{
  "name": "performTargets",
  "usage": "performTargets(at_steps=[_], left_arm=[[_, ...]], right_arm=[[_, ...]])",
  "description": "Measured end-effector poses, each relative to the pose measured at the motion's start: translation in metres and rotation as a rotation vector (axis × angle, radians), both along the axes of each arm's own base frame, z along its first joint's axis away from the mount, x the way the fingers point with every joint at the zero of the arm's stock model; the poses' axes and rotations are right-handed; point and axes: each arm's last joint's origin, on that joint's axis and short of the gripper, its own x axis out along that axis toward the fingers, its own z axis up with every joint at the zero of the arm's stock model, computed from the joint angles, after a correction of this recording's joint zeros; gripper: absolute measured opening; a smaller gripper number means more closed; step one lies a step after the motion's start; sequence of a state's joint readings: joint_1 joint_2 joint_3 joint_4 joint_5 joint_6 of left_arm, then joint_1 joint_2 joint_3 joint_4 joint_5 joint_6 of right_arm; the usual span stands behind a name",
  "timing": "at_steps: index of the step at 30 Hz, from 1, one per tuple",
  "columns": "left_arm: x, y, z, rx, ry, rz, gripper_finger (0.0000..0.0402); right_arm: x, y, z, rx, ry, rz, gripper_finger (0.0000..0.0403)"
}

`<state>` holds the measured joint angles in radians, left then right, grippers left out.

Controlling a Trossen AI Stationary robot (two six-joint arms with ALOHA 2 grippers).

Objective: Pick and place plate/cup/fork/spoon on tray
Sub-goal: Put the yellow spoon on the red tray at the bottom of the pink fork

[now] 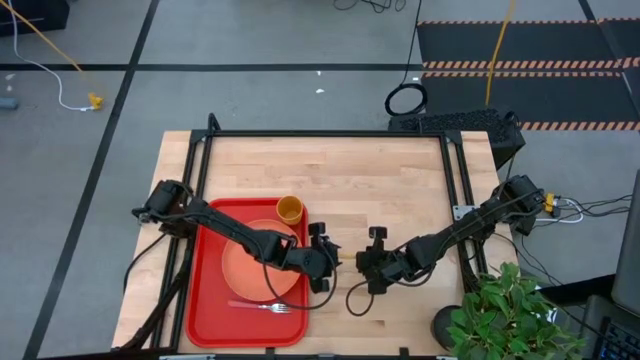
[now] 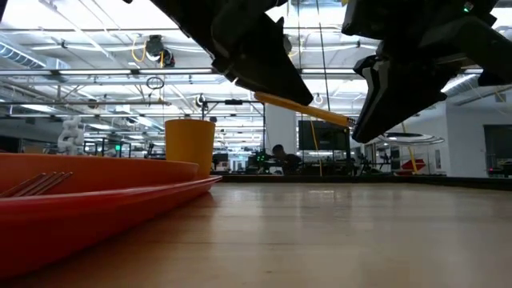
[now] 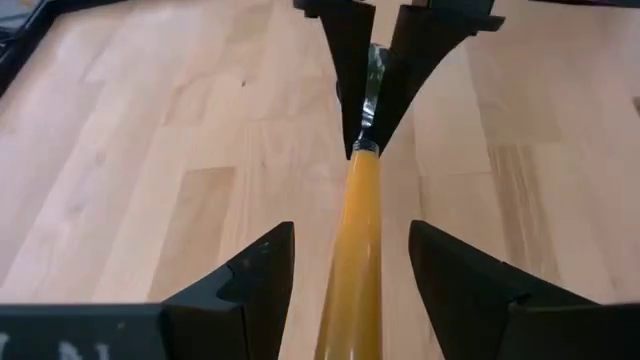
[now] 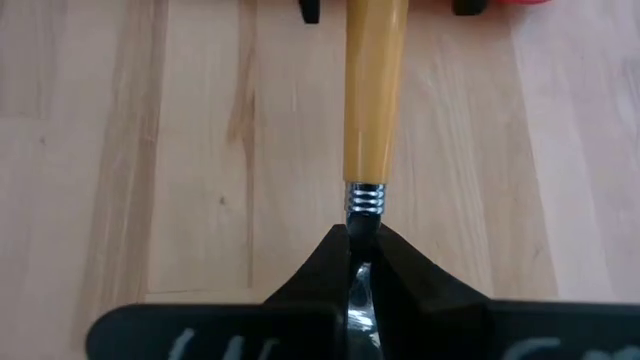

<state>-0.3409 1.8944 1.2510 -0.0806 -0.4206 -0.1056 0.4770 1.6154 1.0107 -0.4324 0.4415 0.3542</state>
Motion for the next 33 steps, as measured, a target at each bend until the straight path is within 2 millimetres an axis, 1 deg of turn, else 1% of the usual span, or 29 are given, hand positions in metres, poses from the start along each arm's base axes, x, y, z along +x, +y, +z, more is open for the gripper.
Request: performTargets(at_steps=[5, 10, 18, 25, 29, 33], left_arm=[[-0.0009, -0.0002, -0.0057, 0.008, 0.034, 0.001, 0.0203], [-0.0010, -0.0002, -0.0060, 0.004, 0.040, -0.011, 0.0187], [0.0000, -0.0011, -0.0052, 0.023, 0.034, -0.047, 0.0132], [0.0000, -0.0013, -0.0052, 0.043, 0.040, -0.073, 0.0075], [0.0000, -0.0015, -0.0051, 0.039, 0.039, -0.071, 0.0071], [-0.0012, -0.0043, -0.0054, 0.024, 0.038, -0.061, 0.0080]], right_arm=[[0.0013, 0.0006, 0.0009, 0.005, -0.015, 0.006, 0.0009], [0.0012, 0.0007, 0.0020, 0.008, -0.020, 0.006, 0.0009], [0.0012, 0.0009, 0.0019, 0.010, -0.019, 0.009, 0.0009], [0.0011, 0.0016, 0.0017, 0.025, -0.009, 0.025, 0.0009], [0.0013, 0.0018, 0.0019, 0.027, -0.012, 0.025, 0.0011], [0.0025, 0.0028, 0.0027, 0.042, -0.029, 0.020, 0.0037]])
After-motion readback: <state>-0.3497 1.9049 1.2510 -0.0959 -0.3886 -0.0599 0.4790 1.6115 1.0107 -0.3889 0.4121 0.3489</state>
